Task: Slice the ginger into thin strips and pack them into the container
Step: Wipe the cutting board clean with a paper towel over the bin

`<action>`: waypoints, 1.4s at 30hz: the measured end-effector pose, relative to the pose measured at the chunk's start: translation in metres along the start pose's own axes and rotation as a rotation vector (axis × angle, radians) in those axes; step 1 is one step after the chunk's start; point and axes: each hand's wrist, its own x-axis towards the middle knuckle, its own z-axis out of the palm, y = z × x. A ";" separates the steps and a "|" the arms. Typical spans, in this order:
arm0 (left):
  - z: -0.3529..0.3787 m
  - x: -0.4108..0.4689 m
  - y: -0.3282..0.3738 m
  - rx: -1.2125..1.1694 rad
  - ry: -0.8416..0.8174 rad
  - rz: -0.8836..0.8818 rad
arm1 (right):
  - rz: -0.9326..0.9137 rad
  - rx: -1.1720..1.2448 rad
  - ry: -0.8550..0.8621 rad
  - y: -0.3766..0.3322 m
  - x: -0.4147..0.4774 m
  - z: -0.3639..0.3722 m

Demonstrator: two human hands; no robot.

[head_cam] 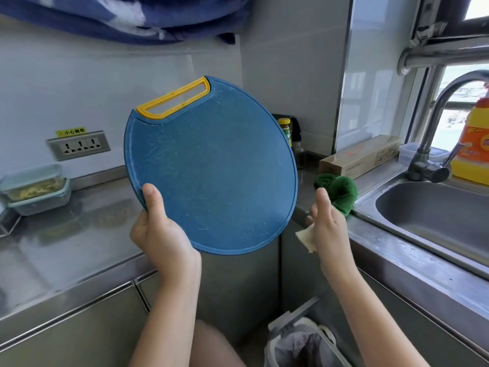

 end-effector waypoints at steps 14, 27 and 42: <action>0.003 -0.008 -0.008 -0.002 -0.023 -0.043 | -0.669 -0.192 -0.113 0.024 -0.068 0.054; -0.003 0.000 0.006 0.028 0.038 -0.040 | -0.389 -0.159 0.344 0.058 -0.006 -0.007; -0.008 -0.010 -0.011 0.050 -0.011 -0.102 | -0.873 -0.316 -0.081 0.060 -0.054 0.041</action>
